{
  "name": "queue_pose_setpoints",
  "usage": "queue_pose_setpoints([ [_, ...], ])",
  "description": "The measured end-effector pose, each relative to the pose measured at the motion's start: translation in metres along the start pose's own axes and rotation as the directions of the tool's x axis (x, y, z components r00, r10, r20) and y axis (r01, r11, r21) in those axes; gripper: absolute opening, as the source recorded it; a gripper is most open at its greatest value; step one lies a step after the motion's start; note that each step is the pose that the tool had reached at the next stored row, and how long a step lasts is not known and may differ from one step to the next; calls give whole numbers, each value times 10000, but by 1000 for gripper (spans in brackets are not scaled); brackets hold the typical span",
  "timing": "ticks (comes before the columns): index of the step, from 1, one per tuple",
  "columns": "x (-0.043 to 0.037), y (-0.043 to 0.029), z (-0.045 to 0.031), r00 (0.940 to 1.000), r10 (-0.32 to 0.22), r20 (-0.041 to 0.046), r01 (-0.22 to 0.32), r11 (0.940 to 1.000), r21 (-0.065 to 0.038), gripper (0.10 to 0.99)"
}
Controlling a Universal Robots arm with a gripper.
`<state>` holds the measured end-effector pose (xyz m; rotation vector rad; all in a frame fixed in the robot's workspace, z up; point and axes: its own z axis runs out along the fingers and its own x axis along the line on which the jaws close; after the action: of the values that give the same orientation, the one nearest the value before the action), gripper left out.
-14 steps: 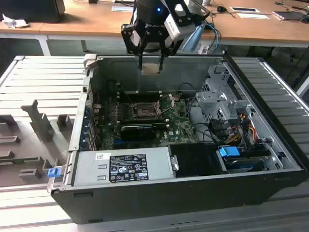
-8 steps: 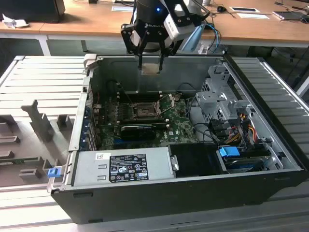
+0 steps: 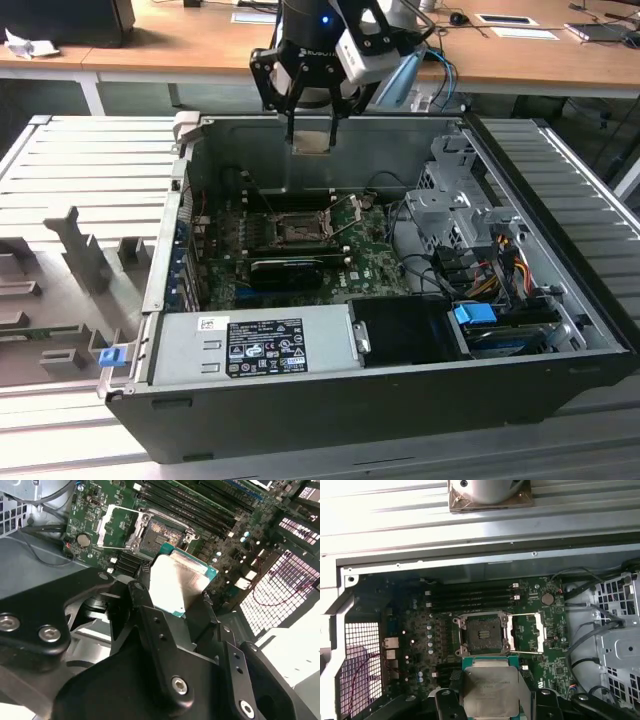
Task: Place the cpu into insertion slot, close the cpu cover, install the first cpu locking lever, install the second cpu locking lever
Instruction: 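Place the cpu into insertion slot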
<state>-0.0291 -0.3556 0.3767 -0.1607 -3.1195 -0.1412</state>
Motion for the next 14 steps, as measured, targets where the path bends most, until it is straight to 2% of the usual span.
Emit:
queue_pose_setpoints([
  [6, 0, 0, 4, 9959, 899, 80, -898, 9960, -21, 525],
  [8, 1, -2, 14, 9915, 1297, 115, -1296, 9916, -33, 525],
  [14, -1, -7, 76, 9889, 1480, 141, -1481, 9890, 2, 525],
])
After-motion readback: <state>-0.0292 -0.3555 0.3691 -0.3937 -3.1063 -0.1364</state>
